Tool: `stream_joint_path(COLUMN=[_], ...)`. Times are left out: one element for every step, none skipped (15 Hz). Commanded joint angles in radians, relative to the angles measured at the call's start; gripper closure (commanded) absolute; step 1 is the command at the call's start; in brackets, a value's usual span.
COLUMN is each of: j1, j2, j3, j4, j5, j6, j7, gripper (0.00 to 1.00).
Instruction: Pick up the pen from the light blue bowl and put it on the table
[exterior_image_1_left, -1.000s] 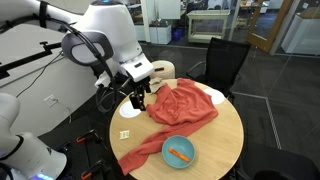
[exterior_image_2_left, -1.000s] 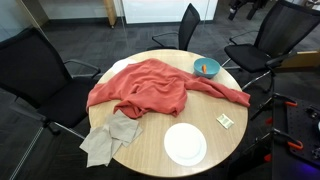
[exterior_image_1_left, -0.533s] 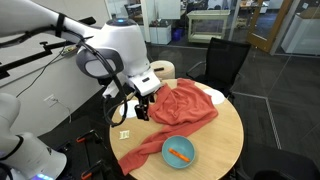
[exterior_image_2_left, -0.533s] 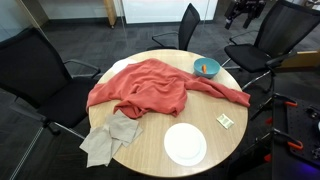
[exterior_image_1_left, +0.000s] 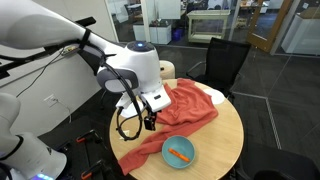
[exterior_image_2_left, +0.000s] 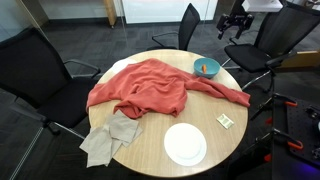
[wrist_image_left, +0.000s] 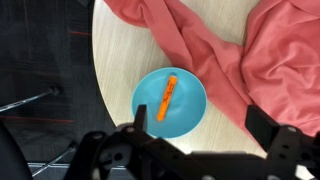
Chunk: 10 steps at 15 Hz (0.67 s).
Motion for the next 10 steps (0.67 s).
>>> stream_joint_path(j1=[0.002,0.002,0.003,0.003,0.005,0.006,0.007,0.009,0.009,0.009], j2=[0.093,0.118,0.142,0.166,0.194,0.219,0.244,0.269,0.293,0.32], j3=[-0.014,-0.016,-0.02,-0.024,-0.029,-0.032,-0.035,-0.036,-0.037,-0.036], j4=[0.068,0.08,0.092,0.102,0.114,0.122,0.13,0.131,0.138,0.141], j5=[0.045,0.053,0.059,0.06,0.06,0.063,0.064,0.07,0.076,0.087], j6=[0.016,0.022,0.03,0.042,0.059,0.079,0.102,0.135,0.16,0.194], j7=[0.02,0.02,0.024,0.027,0.034,0.04,0.046,0.048,0.046,0.046], gripper=[0.0,0.0,0.0,0.0,0.0,0.0,0.0,0.0,0.0,0.0])
